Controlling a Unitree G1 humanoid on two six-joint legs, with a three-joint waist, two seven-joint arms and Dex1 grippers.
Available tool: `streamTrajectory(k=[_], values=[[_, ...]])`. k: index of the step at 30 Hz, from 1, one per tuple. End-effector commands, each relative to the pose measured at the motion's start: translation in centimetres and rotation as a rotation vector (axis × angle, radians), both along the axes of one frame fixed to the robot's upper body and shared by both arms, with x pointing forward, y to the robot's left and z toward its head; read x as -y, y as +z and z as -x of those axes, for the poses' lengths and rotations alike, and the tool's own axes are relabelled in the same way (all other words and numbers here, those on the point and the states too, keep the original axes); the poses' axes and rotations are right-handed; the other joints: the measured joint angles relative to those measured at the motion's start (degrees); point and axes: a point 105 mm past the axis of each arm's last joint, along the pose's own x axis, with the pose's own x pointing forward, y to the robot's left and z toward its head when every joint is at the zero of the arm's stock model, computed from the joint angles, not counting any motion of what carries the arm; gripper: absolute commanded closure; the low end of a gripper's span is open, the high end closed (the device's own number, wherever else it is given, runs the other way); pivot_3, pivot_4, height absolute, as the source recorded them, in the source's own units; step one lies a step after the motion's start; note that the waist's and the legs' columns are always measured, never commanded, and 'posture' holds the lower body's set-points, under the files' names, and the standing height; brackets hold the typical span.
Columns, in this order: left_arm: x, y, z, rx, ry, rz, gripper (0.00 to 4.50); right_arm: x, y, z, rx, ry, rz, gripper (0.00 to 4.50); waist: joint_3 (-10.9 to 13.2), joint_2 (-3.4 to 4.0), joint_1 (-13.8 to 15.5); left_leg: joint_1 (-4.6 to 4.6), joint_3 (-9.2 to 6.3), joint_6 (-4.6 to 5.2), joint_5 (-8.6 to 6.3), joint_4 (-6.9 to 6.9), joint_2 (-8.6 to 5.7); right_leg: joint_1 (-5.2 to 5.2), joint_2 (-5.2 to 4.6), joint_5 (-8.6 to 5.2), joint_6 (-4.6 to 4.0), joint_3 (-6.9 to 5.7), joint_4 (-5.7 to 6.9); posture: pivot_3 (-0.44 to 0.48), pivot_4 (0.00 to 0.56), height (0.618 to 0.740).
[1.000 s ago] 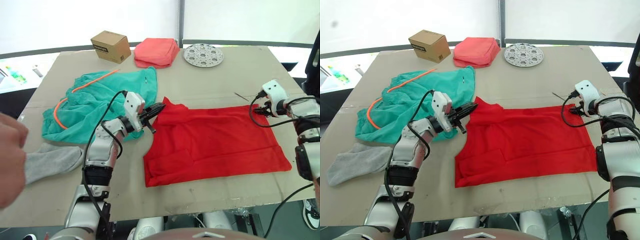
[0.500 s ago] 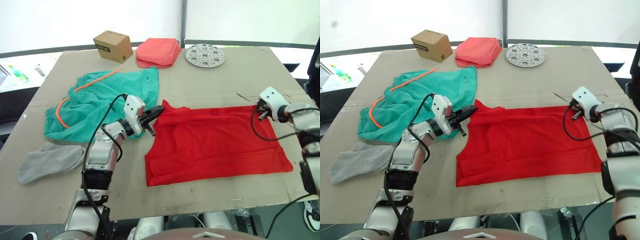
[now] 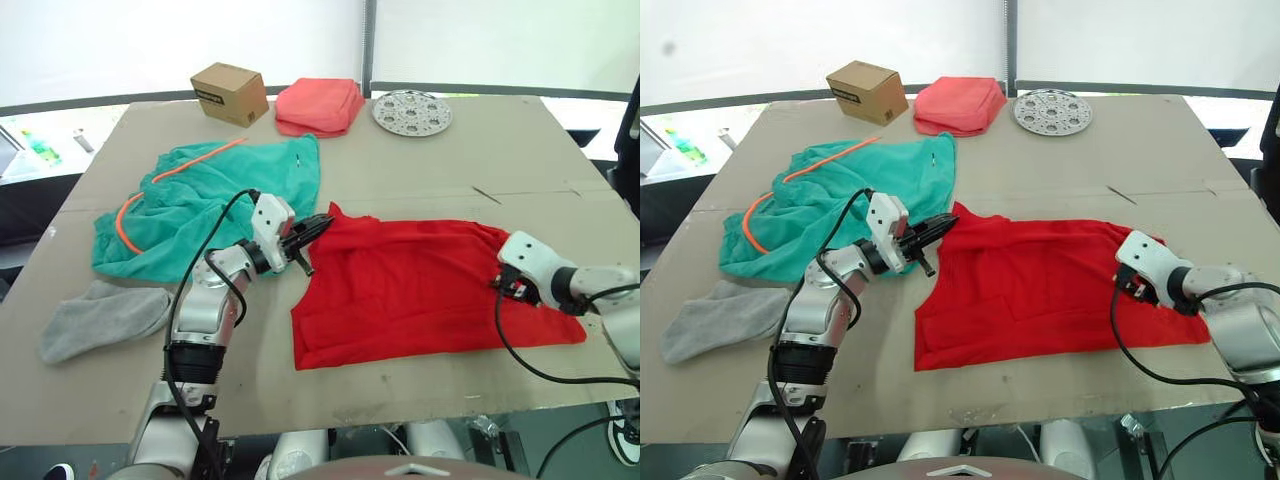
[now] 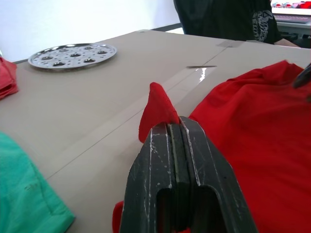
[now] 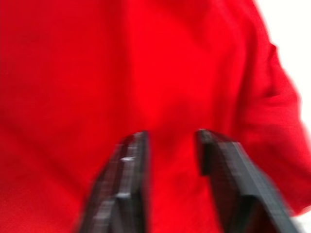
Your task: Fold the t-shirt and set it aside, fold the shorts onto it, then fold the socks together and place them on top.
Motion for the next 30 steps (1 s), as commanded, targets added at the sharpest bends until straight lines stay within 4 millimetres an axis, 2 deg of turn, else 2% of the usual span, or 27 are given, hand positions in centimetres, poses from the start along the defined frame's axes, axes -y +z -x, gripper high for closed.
streamTrajectory(k=[1,4,6,8,12,15,20,23,24,29,30], values=[[0.2,1.4,0.0,0.058,-0.009,0.0,4.5,1.7,3.5,-0.2,0.073,-0.115,-0.022,0.94,0.0,0.0,0.17,-0.01,0.0,0.0,0.0,-0.01,0.0,-0.01,0.0,0.0,0.0,0.0,0.0,0.0,0.15,0.74],[0.3,1.3,0.1,0.055,-0.011,0.004,4.5,1.2,5.4,-1.5,0.137,-0.173,-0.128,0.94,-0.01,-0.01,-0.1,0.01,0.0,-0.01,0.0,-0.04,0.03,-0.02,0.03,0.0,-0.01,0.0,0.01,0.0,0.15,0.74],[0.3,1.2,0.2,0.052,-0.012,0.008,4.5,1.2,5.8,-2.1,0.159,-0.175,-0.119,0.94,-0.01,-0.01,-0.29,0.04,0.01,-0.01,0.0,-0.06,0.03,-0.02,0.03,0.0,-0.01,0.0,0.01,0.0,0.15,0.74],[0.6,1.2,0.3,0.048,-0.017,0.014,4.5,1.9,5.8,-3.8,0.184,-0.204,-0.091,0.94,-0.01,-0.03,-0.3,0.02,-0.02,-0.01,0.0,-0.07,0.03,-0.02,0.03,0.0,-0.01,-0.03,0.0,0.0,0.15,0.74],[1.0,1.1,0.4,0.044,-0.029,0.024,4.5,3.8,5.0,-7.7,0.165,-0.359,-0.16,0.94,0.0,-0.07,-0.43,0.02,0.06,0.0,0.01,-0.06,-0.01,-0.01,0.01,0.0,-0.01,0.01,0.0,0.0,0.15,0.74],[1.3,1.2,0.6,0.047,-0.034,0.031,4.5,5.0,3.6,-10.0,0.104,-0.437,-0.165,0.94,0.0,-0.07,-0.49,0.03,0.09,-0.01,0.01,-0.06,-0.01,-0.02,0.03,0.01,-0.02,0.03,0.01,0.0,0.15,0.74],[1.5,1.4,0.9,0.054,-0.028,0.043,4.5,5.0,0.8,-11.5,-0.026,-0.474,-0.203,0.94,0.0,-0.06,-0.54,0.02,0.08,-0.01,0.01,-0.19,-0.01,-0.04,0.04,0.01,-0.02,-0.02,0.0,0.0,0.15,0.74],[1.2,1.5,1.0,0.057,-0.013,0.047,4.5,5.4,-0.1,-11.6,-0.054,-0.469,-0.17,1.69,-0.01,-0.06,-0.76,0.04,0.13,-0.01,0.01,-0.2,0.0,-0.03,0.04,0.01,-0.02,0.02,0.0,0.0,0.15,0.74],[1.1,1.5,1.0,0.059,-0.005,0.048,4.5,5.4,0.0,-11.8,-0.053,-0.461,-0.173,2.13,-0.01,-0.06,-0.77,0.05,0.13,-0.01,0.01,-0.19,0.0,-0.02,0.04,0.01,-0.02,0.02,0.0,0.0,0.15,0.74],[1.0,1.5,1.1,0.055,0.016,0.063,4.5,5.3,1.9,-12.6,0.026,-0.397,-0.203,4.38,-0.01,-0.07,-0.61,0.08,0.13,-0.01,0.01,-0.16,-0.03,0.0,0.01,0.01,-0.02,0.08,0.02,0.0,0.15,0.74],[1.0,1.5,1.2,0.054,0.017,0.064,4.5,5.1,2.5,-12.8,0.051,-0.377,-0.215,4.45,-0.01,-0.06,-0.63,0.07,0.14,-0.01,0.01,-0.15,-0.03,0.0,0.01,0.02,-0.01,0.09,0.02,0.0,0.15,0.74]])
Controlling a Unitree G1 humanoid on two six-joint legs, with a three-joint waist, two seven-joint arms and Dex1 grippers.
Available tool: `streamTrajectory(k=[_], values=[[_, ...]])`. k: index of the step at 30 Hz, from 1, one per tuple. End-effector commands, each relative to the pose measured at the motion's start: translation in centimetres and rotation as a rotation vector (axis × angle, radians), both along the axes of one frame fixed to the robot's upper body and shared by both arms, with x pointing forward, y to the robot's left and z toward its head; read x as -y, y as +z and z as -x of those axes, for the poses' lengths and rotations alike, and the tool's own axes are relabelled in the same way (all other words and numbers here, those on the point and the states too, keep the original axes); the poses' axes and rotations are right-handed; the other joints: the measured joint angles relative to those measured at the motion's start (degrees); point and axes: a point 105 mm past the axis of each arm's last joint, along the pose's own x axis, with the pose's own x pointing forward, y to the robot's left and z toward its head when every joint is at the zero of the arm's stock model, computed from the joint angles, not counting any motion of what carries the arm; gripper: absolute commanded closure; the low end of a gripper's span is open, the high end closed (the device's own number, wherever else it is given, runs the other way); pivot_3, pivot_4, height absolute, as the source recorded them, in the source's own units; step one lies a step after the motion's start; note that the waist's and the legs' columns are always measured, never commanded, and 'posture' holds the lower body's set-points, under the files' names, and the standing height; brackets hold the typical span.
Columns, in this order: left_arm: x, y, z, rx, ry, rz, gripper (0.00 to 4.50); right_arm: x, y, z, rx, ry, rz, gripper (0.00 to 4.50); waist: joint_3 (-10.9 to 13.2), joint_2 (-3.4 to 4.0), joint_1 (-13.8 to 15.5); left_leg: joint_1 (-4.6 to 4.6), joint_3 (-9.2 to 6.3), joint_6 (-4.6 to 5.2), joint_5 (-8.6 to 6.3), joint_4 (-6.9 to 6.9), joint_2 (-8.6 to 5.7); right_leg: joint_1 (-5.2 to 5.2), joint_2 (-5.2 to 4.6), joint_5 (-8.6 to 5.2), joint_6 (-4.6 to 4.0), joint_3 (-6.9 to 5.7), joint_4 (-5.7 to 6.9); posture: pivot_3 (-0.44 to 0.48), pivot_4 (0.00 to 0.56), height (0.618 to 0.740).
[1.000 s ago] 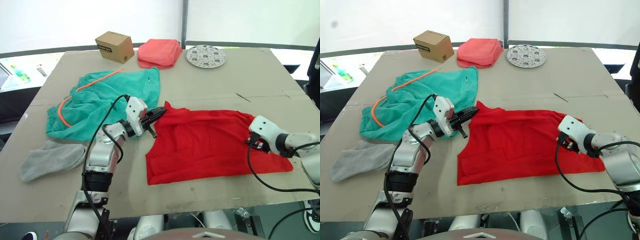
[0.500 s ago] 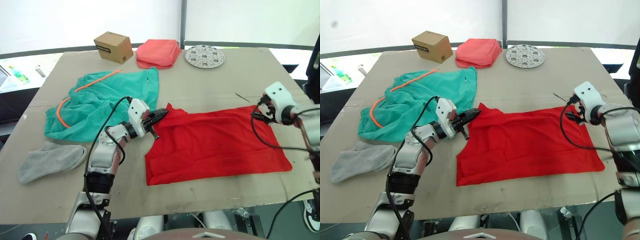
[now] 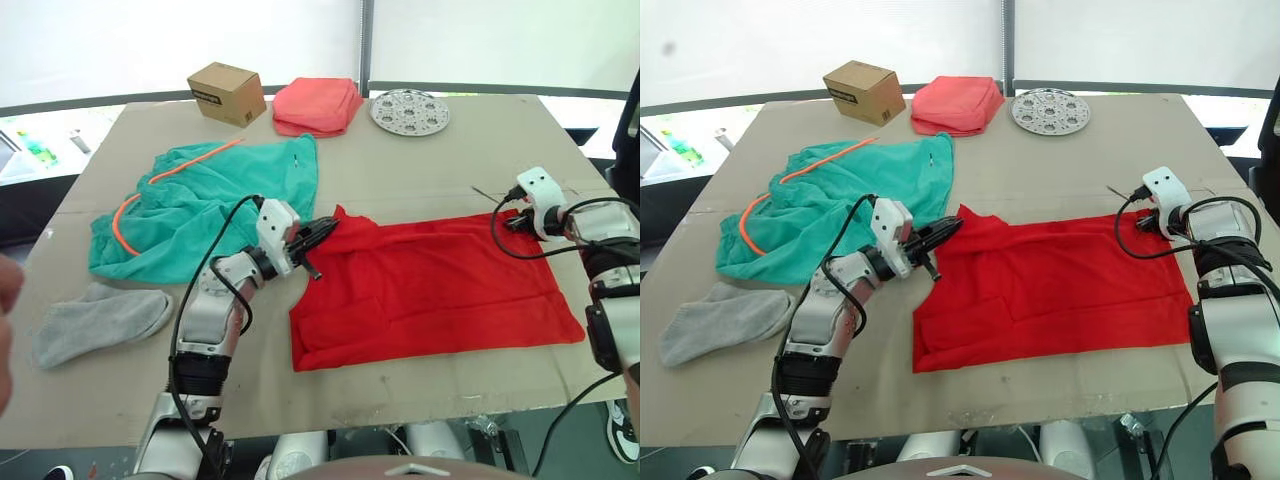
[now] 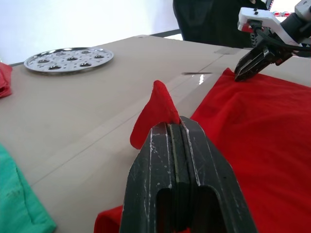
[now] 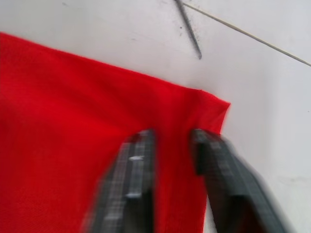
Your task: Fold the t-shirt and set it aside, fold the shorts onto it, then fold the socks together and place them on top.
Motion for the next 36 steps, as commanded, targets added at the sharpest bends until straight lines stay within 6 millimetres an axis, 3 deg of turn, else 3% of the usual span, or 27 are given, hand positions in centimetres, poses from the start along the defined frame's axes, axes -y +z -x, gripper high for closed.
streamTrajectory(k=[1,5,7,9,11,13,16,17,18,19,22,25,27,33,36], values=[[0.2,1.8,0.3,0.062,-0.006,0.025,4.5,0.2,2.4,-0.6,0.096,0.037,-0.001,4.45,0.0,0.01,-0.09,0.0,0.01,0.0,0.0,0.0,0.0,-0.01,0.0,0.0,0.0,0.01,0.0,0.0,0.15,0.74],[0.2,1.6,0.2,0.061,0.002,0.028,4.5,0.0,5.7,-0.1,0.269,0.166,0.131,4.45,0.04,0.09,0.19,-0.04,-0.04,-0.01,0.0,-0.04,0.02,-0.04,0.0,0.0,0.01,-0.04,0.01,0.0,0.15,0.74],[0.1,1.6,0.1,0.063,0.008,0.029,4.5,-1.1,7.7,1.6,0.377,0.243,0.167,4.45,0.04,0.1,0.56,-0.14,-0.14,-0.01,0.0,-0.06,0.02,-0.09,-0.01,-0.01,0.02,-0.13,-0.02,0.0,0.15,0.74],[0.0,1.6,-0.1,0.066,0.014,0.028,4.5,-2.6,8.1,4.8,0.418,0.29,0.172,4.45,0.0,0.16,0.86,-0.16,-0.16,-0.01,0.0,-0.09,0.06,-0.1,0.0,-0.01,0.02,-0.15,-0.03,0.0,0.15,0.74],[-0.2,1.6,-0.2,0.068,0.016,0.027,4.5,-4.1,7.2,8.2,0.403,0.318,0.175,4.45,0.0,0.15,0.95,-0.14,-0.19,-0.01,-0.01,-0.11,0.09,-0.08,0.01,-0.01,0.03,-0.16,-0.01,0.0,0.15,0.74],[-0.3,1.5,-0.3,0.067,0.015,0.024,4.5,-5.4,4.9,11.8,0.323,0.296,0.119,4.45,-0.06,0.09,1.36,-0.11,-0.24,-0.01,-0.01,-0.12,0.11,-0.04,0.02,-0.01,0.03,-0.2,0.0,0.0,0.15,0.74],[-0.3,1.3,-0.5,0.057,0.008,0.021,4.5,-5.3,2.6,13.7,0.231,0.155,-0.021,4.45,-0.08,0.05,1.32,-0.07,-0.32,-0.01,-0.01,-0.04,0.1,0.0,0.02,-0.02,0.02,-0.24,0.03,0.0,0.15,0.74],[0.0,1.2,-0.4,0.054,-0.007,0.019,4.5,-5.0,2.6,13.4,0.221,0.124,-0.054,4.45,-0.05,0.08,1.1,-0.06,-0.23,-0.01,-0.01,0.03,0.1,0.0,0.02,-0.02,0.01,-0.16,0.03,0.0,0.15,0.74],[0.1,1.2,-0.4,0.052,-0.018,0.016,4.5,-4.8,2.7,13.2,0.215,0.107,-0.073,3.88,-0.03,0.1,0.96,-0.04,-0.06,0.01,0.0,0.1,0.07,-0.01,-0.01,0.06,-0.09,-0.03,-0.01,0.0,0.15,0.74],[0.3,1.2,-0.3,0.051,-0.031,0.014,4.5,-4.5,3.1,12.6,0.223,0.088,-0.094,3.62,-0.03,0.09,0.91,-0.05,0.0,0.03,0.0,0.25,0.06,0.0,0.0,0.08,-0.16,0.02,-0.05,0.0,0.15,0.74],[0.8,1.4,-0.5,0.057,-0.049,0.015,4.5,-3.2,4.3,9.2,0.222,0.001,-0.13,2.37,0.0,0.01,0.38,-0.05,0.05,0.1,0.04,0.42,0.06,0.01,-0.01,0.1,-0.19,0.04,-0.07,0.0,0.15,0.74],[0.9,1.7,-0.7,0.067,-0.048,0.023,4.5,-1.8,4.0,6.5,0.179,-0.088,-0.152,1.17,-0.07,-0.1,0.28,-0.06,0.02,0.11,0.05,0.4,0.05,0.0,0.02,0.18,-0.31,0.02,-0.06,0.0,0.15,0.74],[1.0,2.0,-0.6,0.072,-0.046,0.026,4.5,-0.8,3.7,4.5,0.158,-0.169,-0.188,0.03,-0.09,-0.14,0.51,-0.08,-0.1,0.09,0.05,0.18,0.06,-0.02,0.08,0.29,-0.11,-0.12,-0.05,0.0,0.15,0.74],[0.8,2.5,-0.2,0.087,-0.023,0.043,4.5,1.2,2.8,0.5,0.132,-0.35,-0.259,0.03,-0.05,-0.07,0.03,-0.16,0.09,0.05,0.08,-0.22,0.06,-0.23,0.08,0.23,-0.03,-0.03,-0.15,0.0,0.15,0.74],[0.7,2.5,0.1,0.087,-0.012,0.048,4.5,0.6,2.1,-0.7,0.109,-0.336,-0.256,0.03,-0.04,-0.05,-0.11,-0.13,0.16,0.08,0.06,-0.2,0.06,-0.2,0.06,0.23,-0.01,0.04,-0.17,0.0,0.15,0.74]])
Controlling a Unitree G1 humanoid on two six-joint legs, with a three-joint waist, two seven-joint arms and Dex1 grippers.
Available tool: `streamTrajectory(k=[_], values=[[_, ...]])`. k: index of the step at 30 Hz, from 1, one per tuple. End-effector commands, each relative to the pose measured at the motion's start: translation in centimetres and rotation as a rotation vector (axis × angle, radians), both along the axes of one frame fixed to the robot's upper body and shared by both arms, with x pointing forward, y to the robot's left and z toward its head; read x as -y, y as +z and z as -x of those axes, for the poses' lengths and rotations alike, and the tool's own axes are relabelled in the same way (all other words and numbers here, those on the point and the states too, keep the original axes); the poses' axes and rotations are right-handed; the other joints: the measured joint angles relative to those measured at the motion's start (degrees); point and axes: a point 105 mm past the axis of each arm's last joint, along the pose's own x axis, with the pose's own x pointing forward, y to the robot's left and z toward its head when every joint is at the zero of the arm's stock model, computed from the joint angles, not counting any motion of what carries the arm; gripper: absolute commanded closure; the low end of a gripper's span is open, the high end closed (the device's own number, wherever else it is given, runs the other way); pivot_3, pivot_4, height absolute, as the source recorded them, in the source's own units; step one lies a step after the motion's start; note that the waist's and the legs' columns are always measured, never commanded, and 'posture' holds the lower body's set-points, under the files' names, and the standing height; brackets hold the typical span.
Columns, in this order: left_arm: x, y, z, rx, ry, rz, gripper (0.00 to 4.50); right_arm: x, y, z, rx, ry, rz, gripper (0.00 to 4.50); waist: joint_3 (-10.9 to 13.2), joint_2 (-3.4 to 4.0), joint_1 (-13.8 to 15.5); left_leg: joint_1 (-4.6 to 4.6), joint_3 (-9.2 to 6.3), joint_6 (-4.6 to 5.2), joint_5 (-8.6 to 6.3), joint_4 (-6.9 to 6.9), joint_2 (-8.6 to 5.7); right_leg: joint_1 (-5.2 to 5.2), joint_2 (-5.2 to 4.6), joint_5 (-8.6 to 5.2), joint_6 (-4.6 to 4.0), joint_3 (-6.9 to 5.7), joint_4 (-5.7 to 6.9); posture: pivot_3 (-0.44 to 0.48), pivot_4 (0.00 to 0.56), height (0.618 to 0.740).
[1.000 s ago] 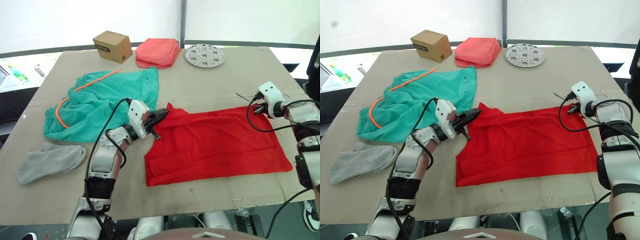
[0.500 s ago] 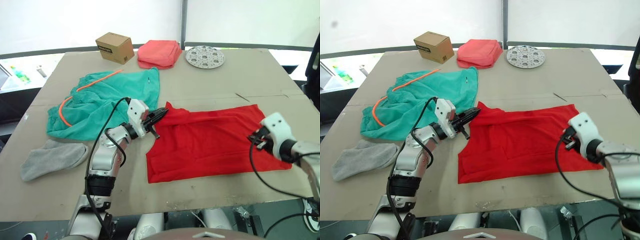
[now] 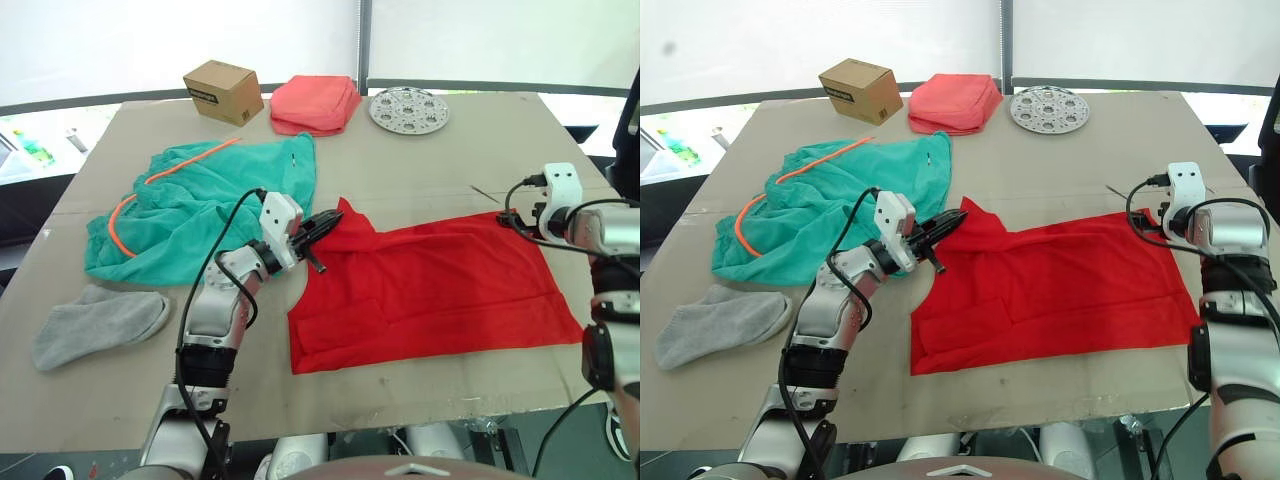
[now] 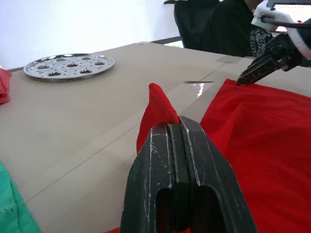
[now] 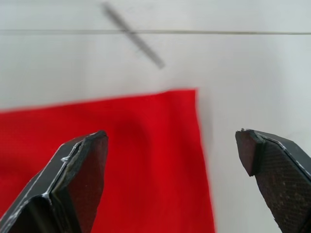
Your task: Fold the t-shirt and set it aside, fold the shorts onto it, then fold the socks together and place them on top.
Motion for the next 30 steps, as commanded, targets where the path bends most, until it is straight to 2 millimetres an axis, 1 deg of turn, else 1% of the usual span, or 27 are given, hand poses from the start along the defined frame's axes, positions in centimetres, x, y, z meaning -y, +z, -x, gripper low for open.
streamTrajectory(k=[1,2,3,5,6,7,8,9,10,11,12,13,14,19,21,22,24,25,26,28,30], values=[[0.1,1.4,0.7,0.055,0.005,0.022,4.5,-0.4,0.1,-1.2,0.012,0.02,0.01,0.03,0.0,0.0,-0.13,0.03,0.02,0.0,0.0,0.01,-0.01,0.03,0.0,0.0,0.0,0.03,0.01,0.0,0.15,0.74],[0.0,1.4,0.8,0.053,0.009,0.022,4.5,-0.9,-0.6,-1.2,-0.013,0.048,0.014,0.03,0.0,0.0,-0.16,0.08,0.03,0.01,0.0,0.02,-0.01,0.05,0.0,0.01,0.0,0.05,0.03,0.0,0.15,0.74],[0.0,1.3,0.9,0.052,0.014,0.023,4.5,-1.7,-1.6,-1.1,-0.049,0.086,0.006,0.26,0.0,0.0,-0.14,0.1,0.04,0.01,0.0,0.04,-0.01,0.07,0.0,0.01,0.01,0.07,0.03,0.0,0.15,0.74],[-0.2,1.2,1.1,0.05,0.025,0.024,4.5,-2.8,-3.3,-0.6,-0.11,0.148,-0.002,0.86,-0.01,0.01,-0.22,0.11,0.03,0.01,0.0,0.06,-0.01,0.08,0.01,0.01,0.01,0.08,0.09,0.0,0.15,0.74],[-0.3,1.2,1.2,0.049,0.033,0.026,4.5,-3.0,-4.0,-0.4,-0.129,0.162,-0.01,1.24,-0.02,-0.01,-0.29,0.12,0.04,0.01,0.0,0.07,-0.01,0.09,0.01,0.01,0.01,0.1,0.09,0.0,0.15,0.74],[-0.4,1.2,1.2,0.047,0.038,0.028,4.5,-3.0,-4.4,-0.3,-0.139,0.168,-0.001,1.77,-0.05,-0.05,-0.33,0.15,0.05,0.01,0.0,0.07,0.0,0.1,0.02,0.01,0.01,0.12,0.1,0.0,0.15,0.74],[-0.4,1.2,1.3,0.047,0.041,0.029,4.5,-2.9,-4.7,-0.2,-0.144,0.173,0.012,1.94,-0.09,-0.11,-0.34,0.15,0.04,0.01,0.0,0.07,0.01,0.1,0.03,0.01,0.01,0.11,0.1,0.0,0.15,0.74],[-0.4,1.2,1.4,0.046,0.043,0.029,4.5,-2.7,-4.8,-0.1,-0.144,0.182,0.026,2.61,-0.09,-0.12,-0.32,0.19,0.02,0.01,0.0,0.07,0.02,0.13,0.04,0.01,0.01,0.09,0.11,0.0,0.15,0.74],[-0.5,1.2,1.4,0.045,0.044,0.028,4.5,-2.7,-4.8,-0.1,-0.141,0.19,0.029,2.93,-0.1,-0.12,-0.3,0.23,0.01,0.01,0.0,0.07,0.03,0.17,0.04,0.01,0.01,0.08,0.11,0.0,0.15,0.74],[-0.5,1.2,1.5,0.043,0.046,0.029,4.5,-2.7,-4.7,-0.2,-0.133,0.195,0.025,3.46,-0.11,-0.12,-0.3,0.28,0.01,0.01,-0.01,0.07,0.03,0.21,0.03,0.01,0.01,0.09,0.11,0.0,0.15,0.74],[-0.5,1.2,1.5,0.041,0.048,0.03,4.5,-2.5,-4.5,-0.2,-0.122,0.2,0.037,3.77,-0.11,-0.14,-0.29,0.29,0.02,0.01,-0.01,0.07,0.02,0.22,0.03,0.01,0.0,0.1,0.11,0.0,0.15,0.74],[-0.5,1.1,1.5,0.04,0.049,0.031,4.5,-2.3,-4.2,-0.4,-0.103,0.204,0.045,4.32,-0.12,-0.14,-0.27,0.3,0.02,0.01,-0.01,0.08,0.02,0.23,0.03,0.01,0.0,0.12,0.11,0.0,0.15,0.74],[-0.5,1.1,1.5,0.038,0.05,0.031,4.5,-2.2,-3.8,-0.5,-0.087,0.205,0.047,4.42,-0.12,-0.14,-0.22,0.3,0.03,0.01,-0.01,0.12,0.01,0.24,0.02,0.02,0.0,0.14,0.11,0.0,0.15,0.74],[-0.3,1.2,1.4,0.036,0.043,0.033,4.5,-1.4,-0.9,-1.0,0.06,0.264,0.133,4.42,-0.1,-0.12,0.03,0.23,0.01,0.01,0.0,0.19,-0.03,0.22,-0.01,0.02,0.0,0.17,0.11,0.0,0.15,0.74],[-0.2,1.1,1.4,0.037,0.038,0.03,4.5,-1.1,0.6,-0.8,0.137,0.309,0.218,4.42,-0.06,-0.05,0.18,0.18,-0.01,0.01,0.0,0.19,-0.03,0.18,-0.01,0.02,0.01,0.15,0.12,0.0,0.15,0.74],[-0.3,1.1,1.3,0.038,0.038,0.028,4.5,-1.1,1.4,-0.3,0.186,0.339,0.271,4.42,-0.04,-0.02,0.37,0.13,-0.06,0.01,0.0,0.16,-0.03,0.15,-0.01,0.02,0.0,0.09,0.11,0.0,0.15,0.74],[-0.4,1.0,1.3,0.043,0.036,0.016,4.5,-1.6,3.1,1.1,0.287,0.384,0.35,4.42,-0.02,0.05,0.6,-0.04,-0.19,0.0,0.0,0.13,-0.01,0.07,-0.03,0.0,0.01,-0.05,0.1,0.0,0.15,0.74],[-0.4,0.9,1.3,0.048,0.035,0.008,4.5,-2.0,3.8,2.3,0.337,0.408,0.397,4.42,-0.01,0.08,0.61,-0.04,-0.18,0.0,0.0,0.11,0.01,0.04,-0.04,-0.01,0.03,-0.06,0.09,0.0,0.15,0.74],[-0.5,0.9,1.3,0.051,0.034,0.003,4.5,-2.3,4.2,3.1,0.367,0.421,0.426,4.42,-0.01,0.09,0.53,-0.06,-0.2,0.0,0.0,0.07,0.02,0.04,-0.04,-0.02,0.05,-0.08,0.08,0.0,0.15,0.74],[-0.5,0.8,1.3,0.056,0.032,-0.002,4.5,-3.1,4.3,5.5,0.412,0.446,0.544,4.42,-0.03,0.13,0.26,0.0,-0.2,0.0,-0.01,0.05,0.04,0.06,-0.03,-0.04,0.07,-0.09,0.1,0.0,0.15,0.74],[-0.5,0.7,1.2,0.059,0.025,-0.012,4.5,-4.8,3.3,8.5,0.44,0.455,0.575,4.42,-0.06,0.12,0.32,0.05,-0.17,0.0,-0.01,0.05,0.03,0.08,-0.03,-0.03,0.08,-0.05,0.1,0.0,0.15,0.74]])
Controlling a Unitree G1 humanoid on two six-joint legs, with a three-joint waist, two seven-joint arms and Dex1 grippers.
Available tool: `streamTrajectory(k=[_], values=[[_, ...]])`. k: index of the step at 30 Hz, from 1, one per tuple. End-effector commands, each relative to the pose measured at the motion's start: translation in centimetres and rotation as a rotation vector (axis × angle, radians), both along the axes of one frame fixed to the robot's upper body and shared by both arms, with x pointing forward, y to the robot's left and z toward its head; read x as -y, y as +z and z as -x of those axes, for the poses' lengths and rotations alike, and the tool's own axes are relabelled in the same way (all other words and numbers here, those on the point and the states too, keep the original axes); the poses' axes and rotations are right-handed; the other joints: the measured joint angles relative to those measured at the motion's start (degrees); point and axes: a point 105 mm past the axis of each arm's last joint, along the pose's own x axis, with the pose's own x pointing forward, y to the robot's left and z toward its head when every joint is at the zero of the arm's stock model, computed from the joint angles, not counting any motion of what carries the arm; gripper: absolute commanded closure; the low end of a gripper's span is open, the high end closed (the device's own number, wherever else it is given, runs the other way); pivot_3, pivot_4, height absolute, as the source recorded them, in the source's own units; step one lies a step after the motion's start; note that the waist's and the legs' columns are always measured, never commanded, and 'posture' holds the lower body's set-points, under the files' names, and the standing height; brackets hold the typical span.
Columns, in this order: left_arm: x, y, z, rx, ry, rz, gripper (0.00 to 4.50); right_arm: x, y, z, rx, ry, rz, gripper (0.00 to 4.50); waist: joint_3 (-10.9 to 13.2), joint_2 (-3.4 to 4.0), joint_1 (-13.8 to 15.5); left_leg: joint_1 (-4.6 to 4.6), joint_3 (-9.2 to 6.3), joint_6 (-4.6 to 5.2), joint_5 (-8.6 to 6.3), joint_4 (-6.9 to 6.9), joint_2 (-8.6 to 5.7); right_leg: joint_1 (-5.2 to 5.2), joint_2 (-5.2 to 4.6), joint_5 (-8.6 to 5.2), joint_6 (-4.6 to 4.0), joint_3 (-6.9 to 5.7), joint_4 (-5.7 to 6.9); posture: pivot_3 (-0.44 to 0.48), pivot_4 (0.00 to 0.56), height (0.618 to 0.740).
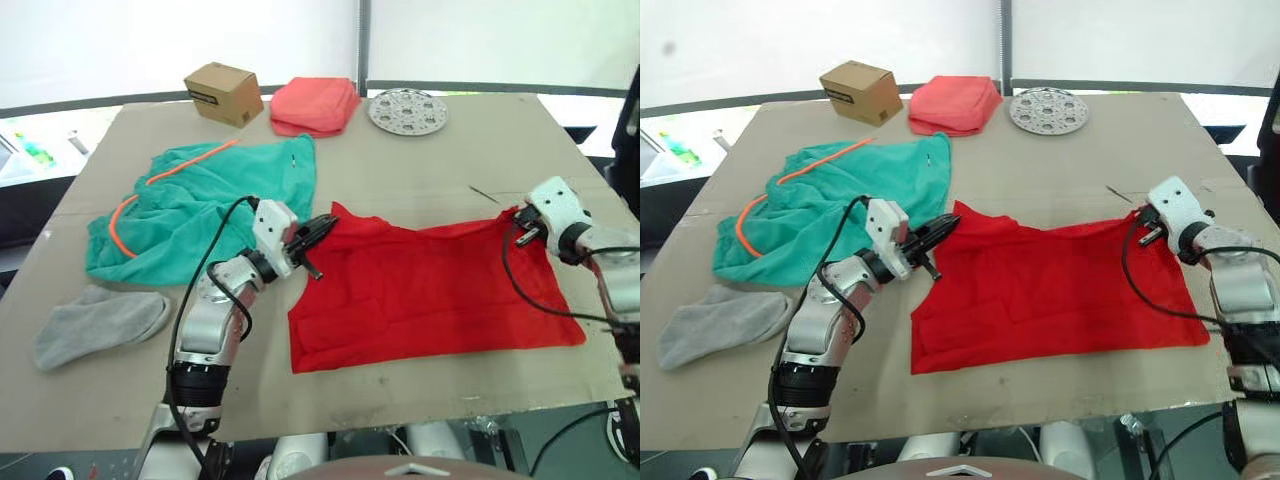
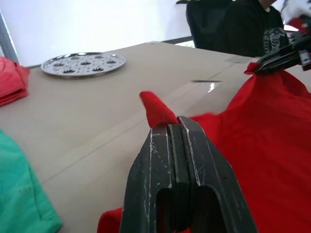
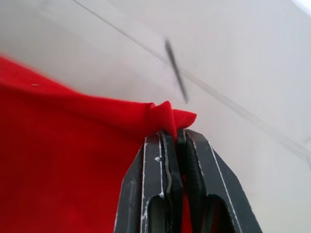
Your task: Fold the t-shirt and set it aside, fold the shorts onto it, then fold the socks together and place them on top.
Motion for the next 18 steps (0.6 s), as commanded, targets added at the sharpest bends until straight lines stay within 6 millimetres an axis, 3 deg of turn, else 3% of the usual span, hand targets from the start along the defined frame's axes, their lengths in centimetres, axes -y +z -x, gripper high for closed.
streamTrajectory(k=[1,3,6,8,10,13,18], values=[[-0.4,0.7,0.1,0.051,-0.007,-0.016,4.5,-3.0,1.5,4.0,0.135,0.036,0.057,4.42,-0.06,-0.07,0.22,0.01,-0.1,0.0,0.0,0.01,0.0,0.02,0.0,-0.01,0.0,-0.08,-0.01,0.0,0.15,0.74],[-0.4,0.6,0.0,0.053,-0.015,-0.025,4.5,-3.8,0.7,5.9,0.139,0.008,0.016,4.42,-0.06,-0.07,0.15,0.05,-0.09,-0.01,0.0,0.02,0.03,0.05,0.04,-0.01,0.0,-0.06,0.0,0.0,0.15,0.74],[-0.4,0.5,-0.1,0.051,-0.021,-0.033,4.5,-5.1,-1.6,9.2,0.028,0.005,-0.038,3.44,-0.05,-0.07,0.2,0.02,-0.03,0.0,0.0,0.14,-0.02,0.05,0.0,-0.02,-0.01,0.03,-0.02,0.0,0.15,0.74],[-0.5,0.4,-0.3,0.047,-0.024,-0.034,4.5,-5.3,-3.3,11.8,-0.118,0.027,-0.068,2.49,-0.06,-0.09,0.36,0.04,-0.03,0.0,0.0,0.19,-0.02,0.07,0.0,-0.02,-0.01,0.03,-0.03,0.0,0.15,0.74],[-0.4,0.4,-0.5,0.043,-0.031,-0.036,4.5,-4.9,-3.7,13.6,-0.222,0.056,-0.043,1.51,-0.05,-0.09,0.68,0.03,-0.06,0.0,0.0,0.2,-0.02,0.08,0.0,-0.03,-0.02,0.0,-0.04,0.0,0.15,0.74],[-0.1,0.3,-0.7,0.039,-0.045,-0.034,4.5,-4.3,-1.6,14.2,-0.268,0.109,-0.011,0.16,-0.03,-0.13,0.68,0.03,0.03,0.0,0.0,0.25,-0.02,0.07,-0.01,-0.04,-0.04,0.03,-0.07,0.0,0.15,0.74],[0.4,0.3,-0.9,0.041,-0.063,-0.032,4.5,-3.6,1.2,12.7,-0.279,0.159,0.091,0.16,-0.01,-0.19,0.71,0.05,-0.01,0.0,-0.01,0.25,0.0,0.09,0.02,-0.04,-0.02,-0.05,-0.08,0.0,0.15,0.74]])
